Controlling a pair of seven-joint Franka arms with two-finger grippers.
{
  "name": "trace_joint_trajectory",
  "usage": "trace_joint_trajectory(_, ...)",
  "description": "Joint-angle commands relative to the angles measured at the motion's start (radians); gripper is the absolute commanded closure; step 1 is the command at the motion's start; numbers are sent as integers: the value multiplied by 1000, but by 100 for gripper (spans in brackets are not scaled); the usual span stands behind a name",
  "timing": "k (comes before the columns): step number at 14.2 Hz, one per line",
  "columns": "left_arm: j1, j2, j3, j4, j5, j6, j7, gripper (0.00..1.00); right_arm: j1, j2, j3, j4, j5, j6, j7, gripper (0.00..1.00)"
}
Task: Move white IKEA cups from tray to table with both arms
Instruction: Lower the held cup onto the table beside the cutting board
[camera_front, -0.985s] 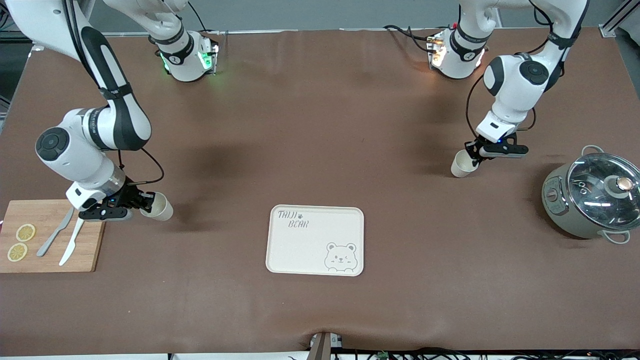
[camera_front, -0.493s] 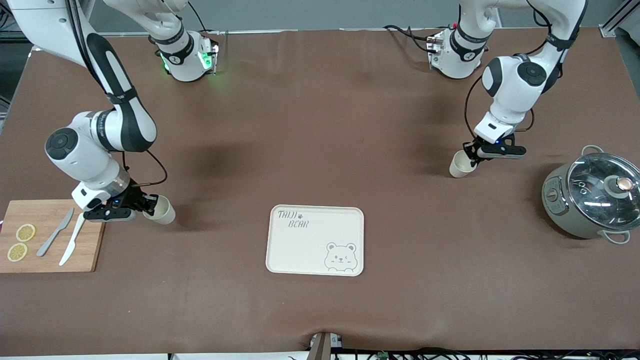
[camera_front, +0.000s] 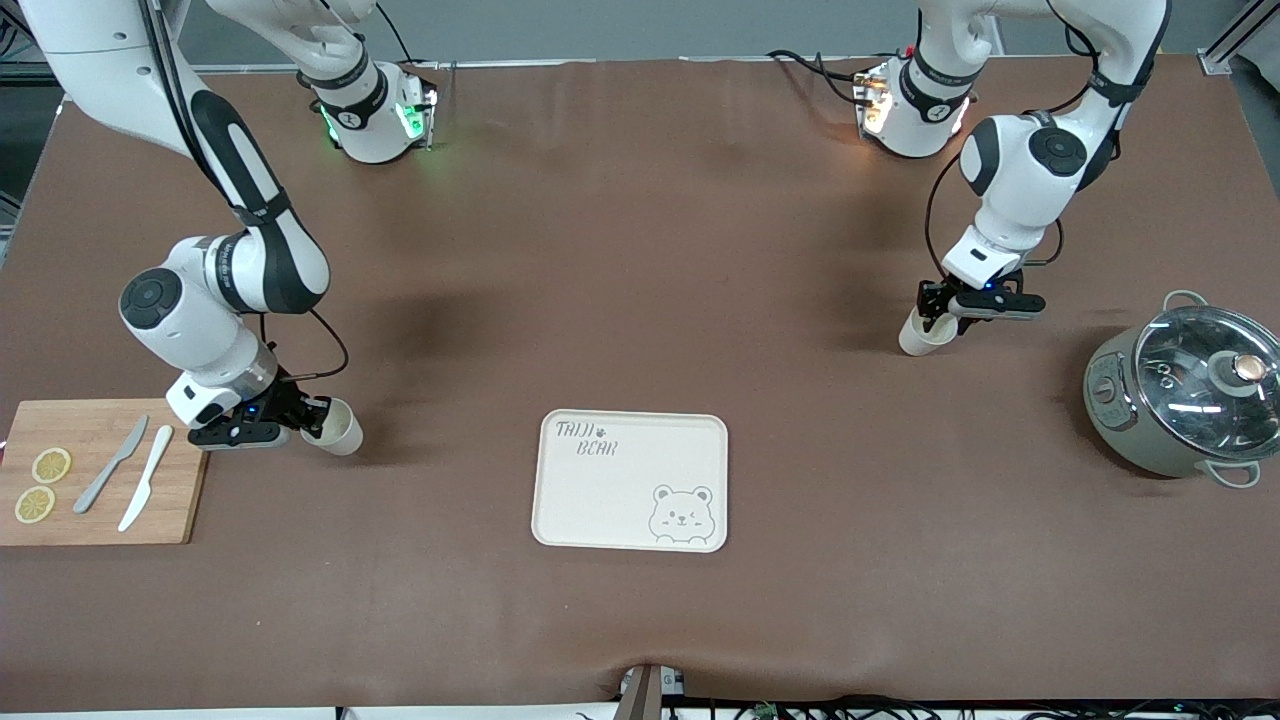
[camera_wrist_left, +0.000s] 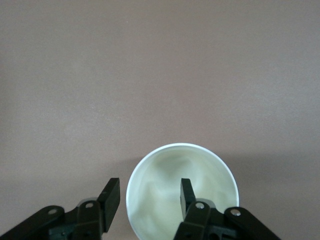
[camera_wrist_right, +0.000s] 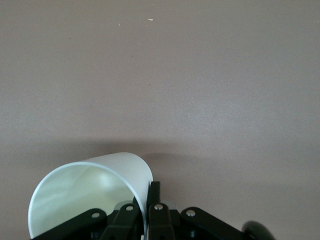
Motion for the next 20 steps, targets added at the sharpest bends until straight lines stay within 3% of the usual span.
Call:
trace_joint_trajectory(1, -3, 4, -7, -1, -31, 21, 27, 44, 3, 6, 1, -15, 5, 35, 12, 100)
trace_joint_trajectory(11, -2, -17, -19, 13, -34, 14, 25, 44, 3, 32, 2, -16, 5, 73, 12, 100)
trace_joint_trajectory(16, 3, -86, -19, 17, -34, -76, 30, 46, 3, 36, 1, -15, 5, 81, 12, 100)
trace_joint_trajectory(20, 4, -151, -18, 54, -34, -217, 33, 44, 3, 41, 1, -13, 5, 81, 12, 71)
